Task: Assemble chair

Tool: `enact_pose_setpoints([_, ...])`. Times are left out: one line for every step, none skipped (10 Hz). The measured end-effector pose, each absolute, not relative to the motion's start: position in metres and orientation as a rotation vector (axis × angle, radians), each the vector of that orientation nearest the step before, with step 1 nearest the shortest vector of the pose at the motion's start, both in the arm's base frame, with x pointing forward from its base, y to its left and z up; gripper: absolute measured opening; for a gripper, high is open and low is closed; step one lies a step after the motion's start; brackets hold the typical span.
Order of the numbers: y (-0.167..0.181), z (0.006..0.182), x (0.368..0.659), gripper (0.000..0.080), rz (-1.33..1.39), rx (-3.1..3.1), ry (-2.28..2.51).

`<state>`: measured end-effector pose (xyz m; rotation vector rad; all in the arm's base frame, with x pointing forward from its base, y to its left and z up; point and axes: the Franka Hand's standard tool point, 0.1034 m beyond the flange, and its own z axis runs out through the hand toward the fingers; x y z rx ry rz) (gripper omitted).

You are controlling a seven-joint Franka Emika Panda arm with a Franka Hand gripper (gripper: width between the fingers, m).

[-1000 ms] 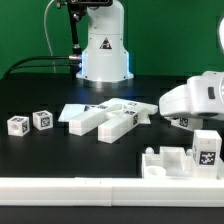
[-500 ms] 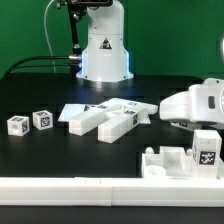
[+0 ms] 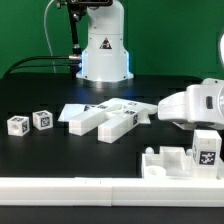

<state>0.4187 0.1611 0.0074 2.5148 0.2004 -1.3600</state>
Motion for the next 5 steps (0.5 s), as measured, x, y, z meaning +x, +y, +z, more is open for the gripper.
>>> enact_pose_setpoints([0.149, 0.033, 0.433, 0.0284, -1.415, 2.523, 0.17])
enact_pose_setpoints([0.131, 0.055, 0.458, 0.0284, -1.395, 2.569, 0.089])
enact_pose_setpoints([0.117, 0.072, 0.478, 0.0284, -1.316, 2.636, 0.044])
enact_pose_setpoints([0.102, 0.091, 0.496, 0.0284, -1.194, 2.726, 0.013])
enact_pose_setpoints([0.08, 0.109, 0.505, 0.0284, -1.122, 2.778, -0.041])
